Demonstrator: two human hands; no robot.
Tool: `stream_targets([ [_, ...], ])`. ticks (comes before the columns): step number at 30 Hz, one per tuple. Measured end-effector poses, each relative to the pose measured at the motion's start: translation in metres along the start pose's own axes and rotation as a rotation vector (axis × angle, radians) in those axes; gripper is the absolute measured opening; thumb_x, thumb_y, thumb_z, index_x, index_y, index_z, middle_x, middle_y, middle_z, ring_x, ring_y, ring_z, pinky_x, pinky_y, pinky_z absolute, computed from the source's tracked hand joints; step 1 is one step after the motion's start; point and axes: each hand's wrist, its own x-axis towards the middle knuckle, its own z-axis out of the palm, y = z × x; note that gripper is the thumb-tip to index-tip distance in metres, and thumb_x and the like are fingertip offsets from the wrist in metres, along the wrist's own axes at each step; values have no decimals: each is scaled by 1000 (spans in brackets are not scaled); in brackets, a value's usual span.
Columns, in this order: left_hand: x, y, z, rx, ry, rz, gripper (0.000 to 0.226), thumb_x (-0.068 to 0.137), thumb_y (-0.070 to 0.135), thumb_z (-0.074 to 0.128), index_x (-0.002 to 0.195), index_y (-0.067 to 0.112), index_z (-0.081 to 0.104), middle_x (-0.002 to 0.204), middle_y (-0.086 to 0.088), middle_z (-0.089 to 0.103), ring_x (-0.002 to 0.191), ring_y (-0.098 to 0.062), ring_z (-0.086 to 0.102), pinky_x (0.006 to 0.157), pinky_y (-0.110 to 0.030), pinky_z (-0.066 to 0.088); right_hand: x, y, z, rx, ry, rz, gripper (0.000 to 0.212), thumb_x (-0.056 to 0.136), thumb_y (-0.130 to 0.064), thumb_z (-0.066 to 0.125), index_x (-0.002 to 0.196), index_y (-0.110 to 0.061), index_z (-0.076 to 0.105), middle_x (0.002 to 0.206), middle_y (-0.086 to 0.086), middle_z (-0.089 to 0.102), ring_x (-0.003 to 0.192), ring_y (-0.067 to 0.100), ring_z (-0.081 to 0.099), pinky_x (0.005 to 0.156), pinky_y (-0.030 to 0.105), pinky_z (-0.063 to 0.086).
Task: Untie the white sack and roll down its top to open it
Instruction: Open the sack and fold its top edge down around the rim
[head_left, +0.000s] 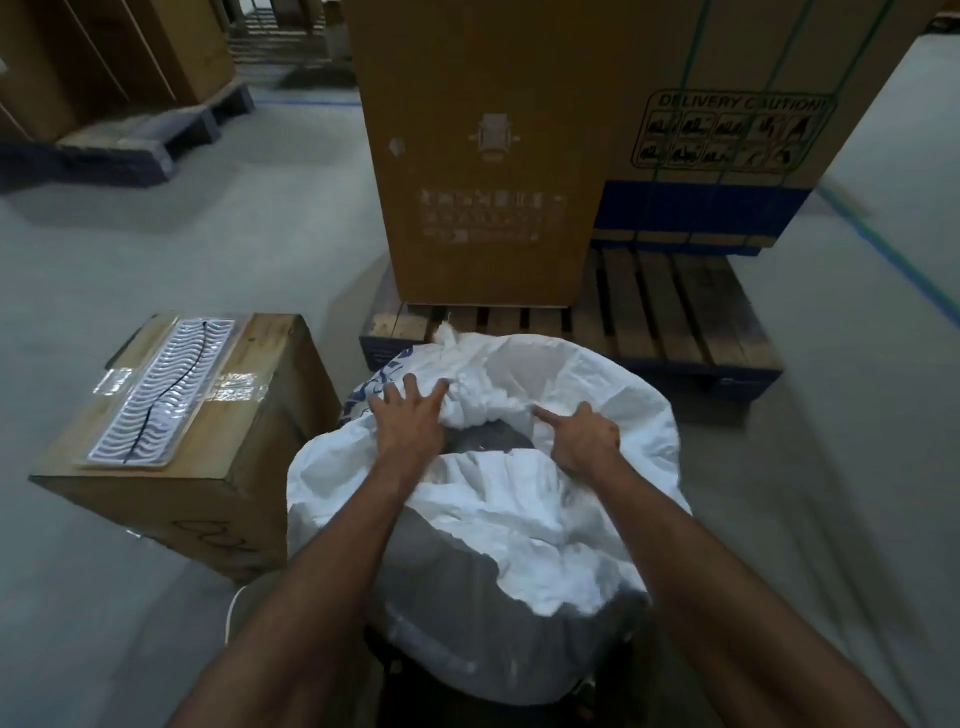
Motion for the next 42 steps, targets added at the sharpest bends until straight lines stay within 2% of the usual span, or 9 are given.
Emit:
stream_targets([
  [4,-26,-33,-12,112,178,38,81,87,50,71,155,43,28,153,-17,42,126,-39,52,100,-54,46,-31,52,7,95,23,38,66,101,-54,42,152,-63,1,149,21,41,132,40,49,105,54,45],
  [6,-41,-48,-19,181,228,31,83,83,39,78,153,42,35,146,-16,49,115,-39,58,90,-53,51,-51,75,7,248,68,79,58,97,-64,39,153,-57,26,142,21,52,125,42,55,100,53,49],
  [8,-57,-61,-24,226,258,32,89,81,33,80,155,42,32,147,-16,46,117,-41,55,90,-56,50,-73,89,9,375,206,157,76,86,-82,36,141,-34,57,127,17,66,115,39,62,96,48,50],
  [11,-82,-67,-25,270,251,38,97,81,32,79,159,42,22,156,-16,38,127,-44,47,97,-60,44,-73,105,30,572,388,329,105,69,-104,22,147,-37,42,138,7,60,125,34,57,107,53,43],
  [16,-113,-43,-27,179,159,67,84,93,49,61,161,34,13,170,-8,9,152,-41,16,118,-67,17,-118,83,21,355,257,263,65,100,-65,20,160,-37,22,153,13,43,133,33,51,110,49,42],
  [21,-114,-7,-44,-28,125,104,65,90,39,64,149,28,39,165,-9,22,151,-36,18,118,-66,14,-147,45,-5,139,307,45,34,100,-27,48,130,-19,60,133,11,50,118,38,57,100,48,47],
  [29,-66,4,-44,-335,155,107,48,88,32,63,135,24,54,144,-9,44,134,-31,37,112,-54,28,-98,4,-36,146,531,-288,52,91,-17,61,142,-20,55,141,9,52,129,29,47,107,41,40],
  [37,2,-17,-24,-444,275,-47,54,85,38,56,132,15,44,147,-16,40,138,-35,36,115,-58,29,-18,-12,-51,129,390,-129,70,101,-29,54,160,-18,17,169,20,2,156,39,-4,124,55,0],
  [42,24,-40,-29,-898,-126,-172,74,81,44,59,141,23,21,131,-7,53,113,-33,58,102,-54,48,-2,-7,-61,286,331,-62,73,87,-16,66,147,-15,26,136,15,59,127,35,55,114,51,33],
])
